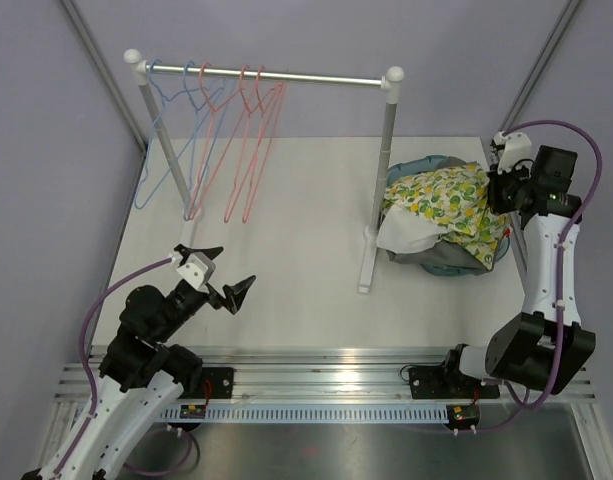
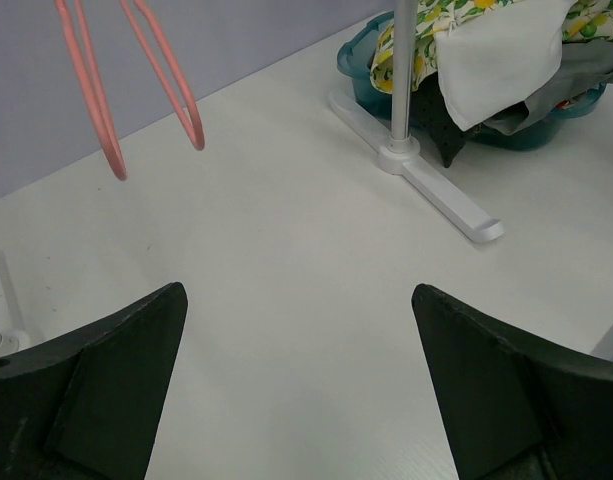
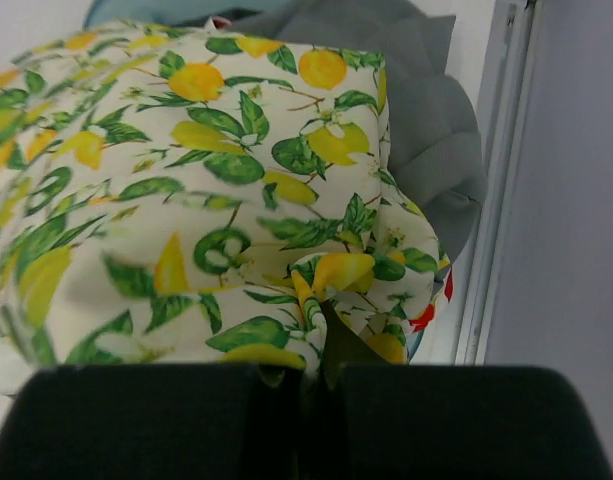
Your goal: Remove the skirt from the hanger
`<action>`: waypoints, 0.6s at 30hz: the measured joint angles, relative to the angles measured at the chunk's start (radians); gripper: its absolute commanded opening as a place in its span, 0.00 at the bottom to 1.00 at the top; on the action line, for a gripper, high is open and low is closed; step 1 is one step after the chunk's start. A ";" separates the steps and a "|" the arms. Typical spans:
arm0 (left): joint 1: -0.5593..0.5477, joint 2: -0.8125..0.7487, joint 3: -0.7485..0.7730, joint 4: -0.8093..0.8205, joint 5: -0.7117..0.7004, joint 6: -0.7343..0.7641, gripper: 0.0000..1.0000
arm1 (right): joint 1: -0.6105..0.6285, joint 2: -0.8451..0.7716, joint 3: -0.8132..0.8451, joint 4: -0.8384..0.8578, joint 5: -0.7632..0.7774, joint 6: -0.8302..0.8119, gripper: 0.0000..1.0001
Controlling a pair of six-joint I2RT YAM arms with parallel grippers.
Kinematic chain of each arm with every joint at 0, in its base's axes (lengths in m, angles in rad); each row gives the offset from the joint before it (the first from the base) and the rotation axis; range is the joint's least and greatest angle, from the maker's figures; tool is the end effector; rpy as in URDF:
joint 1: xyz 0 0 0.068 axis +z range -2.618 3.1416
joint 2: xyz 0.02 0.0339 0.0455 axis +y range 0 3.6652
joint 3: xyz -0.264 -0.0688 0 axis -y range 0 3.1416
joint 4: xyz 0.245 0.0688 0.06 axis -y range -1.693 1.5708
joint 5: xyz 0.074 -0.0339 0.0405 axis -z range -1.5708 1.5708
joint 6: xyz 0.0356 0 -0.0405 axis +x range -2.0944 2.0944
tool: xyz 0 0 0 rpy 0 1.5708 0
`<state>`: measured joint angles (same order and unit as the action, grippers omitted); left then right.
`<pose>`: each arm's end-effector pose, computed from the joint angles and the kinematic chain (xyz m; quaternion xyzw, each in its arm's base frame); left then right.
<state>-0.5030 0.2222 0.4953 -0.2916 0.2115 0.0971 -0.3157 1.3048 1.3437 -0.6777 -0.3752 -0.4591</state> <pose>0.0761 -0.0504 0.2935 0.2804 0.6561 -0.2142 0.6671 0.2693 -0.0742 0.3738 -0.1465 0.8694 -0.0125 0.4717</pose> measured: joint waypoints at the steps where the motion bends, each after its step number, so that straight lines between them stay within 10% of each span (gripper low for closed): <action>1: 0.000 0.000 0.000 0.000 0.001 0.000 0.99 | -0.007 0.011 -0.013 -0.001 0.011 -0.019 0.00; 14: 0.000 0.000 0.000 0.000 0.002 0.000 0.99 | 0.090 0.363 -0.114 -0.064 -0.164 -0.164 0.22; 18: 0.000 0.000 0.000 0.000 0.002 0.000 0.99 | 0.089 0.358 -0.140 -0.052 -0.153 -0.171 0.51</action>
<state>-0.5030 0.2218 0.4953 -0.2916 0.2134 0.0967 -0.2264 1.6630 1.2034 -0.7300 -0.5278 -0.6300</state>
